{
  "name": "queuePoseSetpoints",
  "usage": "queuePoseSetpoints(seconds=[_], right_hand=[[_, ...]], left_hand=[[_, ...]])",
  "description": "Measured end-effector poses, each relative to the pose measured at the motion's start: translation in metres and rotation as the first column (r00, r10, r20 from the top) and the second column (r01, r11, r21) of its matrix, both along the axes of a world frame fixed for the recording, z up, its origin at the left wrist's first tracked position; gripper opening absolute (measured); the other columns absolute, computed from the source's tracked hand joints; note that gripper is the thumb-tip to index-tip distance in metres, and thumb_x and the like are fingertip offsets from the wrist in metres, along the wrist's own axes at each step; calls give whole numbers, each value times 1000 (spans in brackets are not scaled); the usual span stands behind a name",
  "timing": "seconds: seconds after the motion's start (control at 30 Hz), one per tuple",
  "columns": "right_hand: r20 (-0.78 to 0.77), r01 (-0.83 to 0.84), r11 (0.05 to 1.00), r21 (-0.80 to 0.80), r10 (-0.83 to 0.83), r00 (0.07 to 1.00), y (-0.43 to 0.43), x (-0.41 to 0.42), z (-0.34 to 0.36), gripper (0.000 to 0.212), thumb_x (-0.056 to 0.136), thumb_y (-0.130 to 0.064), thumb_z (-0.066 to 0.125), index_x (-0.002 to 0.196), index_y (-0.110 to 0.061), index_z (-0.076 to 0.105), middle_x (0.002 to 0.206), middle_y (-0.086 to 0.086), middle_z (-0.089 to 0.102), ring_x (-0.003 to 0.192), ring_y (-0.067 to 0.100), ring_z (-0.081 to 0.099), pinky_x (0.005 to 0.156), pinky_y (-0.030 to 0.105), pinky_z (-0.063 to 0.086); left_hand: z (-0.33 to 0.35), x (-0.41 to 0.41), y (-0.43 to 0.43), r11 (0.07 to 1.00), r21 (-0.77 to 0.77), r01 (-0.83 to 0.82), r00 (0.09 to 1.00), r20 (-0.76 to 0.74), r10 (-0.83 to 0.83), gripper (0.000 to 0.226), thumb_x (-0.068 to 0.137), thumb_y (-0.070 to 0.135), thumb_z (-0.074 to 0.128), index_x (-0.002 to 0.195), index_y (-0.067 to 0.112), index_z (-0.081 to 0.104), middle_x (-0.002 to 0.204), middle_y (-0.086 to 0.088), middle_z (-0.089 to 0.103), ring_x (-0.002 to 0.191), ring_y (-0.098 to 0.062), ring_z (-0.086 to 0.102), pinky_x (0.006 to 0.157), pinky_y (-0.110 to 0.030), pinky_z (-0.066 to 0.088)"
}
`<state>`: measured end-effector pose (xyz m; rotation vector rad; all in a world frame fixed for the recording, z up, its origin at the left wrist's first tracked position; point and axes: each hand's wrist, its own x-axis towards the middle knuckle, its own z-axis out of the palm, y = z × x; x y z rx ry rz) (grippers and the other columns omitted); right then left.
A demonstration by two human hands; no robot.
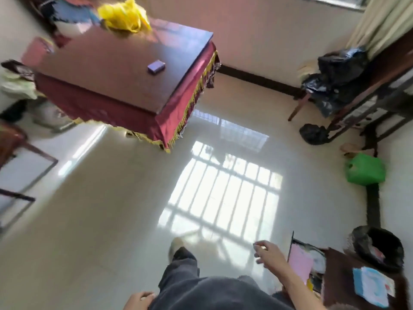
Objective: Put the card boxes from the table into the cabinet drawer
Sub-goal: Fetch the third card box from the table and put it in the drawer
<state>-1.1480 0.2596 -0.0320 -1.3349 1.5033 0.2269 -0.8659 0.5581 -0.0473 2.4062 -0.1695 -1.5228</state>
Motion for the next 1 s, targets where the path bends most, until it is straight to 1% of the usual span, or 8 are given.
queuePoseSetpoints(seconds=[0.07, 0.2, 0.33, 0.43, 0.53, 0.67, 0.87, 1.0], right_hand=[[12, -95, 995, -20, 95, 995, -9, 57, 2, 18, 100, -28, 57, 112, -21, 67, 96, 3, 74, 79, 15, 73, 61, 21, 50], [-15, -231, 972, -54, 230, 973, -11, 135, 2, 16, 98, -28, 56, 108, -25, 68, 92, 0, 74, 73, 13, 75, 64, 26, 49], [-54, -263, 964, -36, 261, 964, -10, 182, -5, 15, 95, -30, 59, 102, -28, 71, 88, -1, 76, 77, 16, 74, 72, 31, 55], [-115, -307, 952, 0, 305, 945, -15, 206, -13, 11, 92, -24, 63, 94, -25, 74, 89, 2, 76, 82, 20, 73, 85, 36, 57], [-173, -365, 930, 38, 366, 914, -26, 235, -28, 9, 94, -20, 67, 93, -18, 76, 107, 4, 76, 97, 20, 67, 94, 32, 49], [-208, -434, 898, 72, 439, 874, -55, 293, -50, 16, 96, -22, 67, 103, -12, 77, 120, 6, 70, 114, 22, 60, 102, 29, 42], [-122, -448, 889, 92, 457, 881, -105, 436, -63, 12, 96, -13, 65, 99, -9, 75, 113, 12, 74, 107, 26, 66, 98, 35, 48], [-14, -412, 909, 61, 414, 910, -135, 538, -45, 20, 97, -16, 61, 110, -5, 72, 94, 13, 74, 74, 23, 68, 62, 28, 51]], left_hand=[[-2, 33, 19, 994, -2, -113, 993, 22, 113, 18, 85, 24, 70, 76, 10, 77, 84, -6, 73, 87, -19, 63, 78, -27, 44], [-2, 104, 41, 985, 60, -162, 987, -3, 163, 23, 92, 19, 62, 69, 20, 65, 70, 4, 63, 63, -5, 54, 57, -15, 39], [-1, 176, 26, 954, 17, -298, 954, -18, 298, 11, 93, 17, 57, 91, 10, 66, 72, -7, 62, 61, -20, 52, 58, -27, 39], [3, 226, -1, 936, -89, -341, 939, 6, 343, 9, 95, 20, 55, 94, 15, 63, 77, -7, 64, 61, -18, 54, 53, -26, 39], [4, 269, -28, 894, -173, -412, 908, -3, 418, 13, 95, 19, 56, 103, 12, 63, 80, -6, 65, 62, -15, 56, 53, -21, 42], [6, 313, -47, 893, -185, -410, 909, 5, 418, 13, 95, 28, 54, 103, 23, 64, 92, -3, 69, 72, -13, 62, 62, -24, 47], [3, 378, -40, 850, -71, -522, 853, -16, 522, 15, 96, 18, 54, 105, 11, 64, 75, -4, 63, 59, -16, 52, 55, -28, 38], [10, 419, -37, 845, -16, -535, 844, 42, 535, 13, 94, 21, 59, 93, 12, 68, 74, -5, 65, 59, -19, 52, 60, -28, 38]])
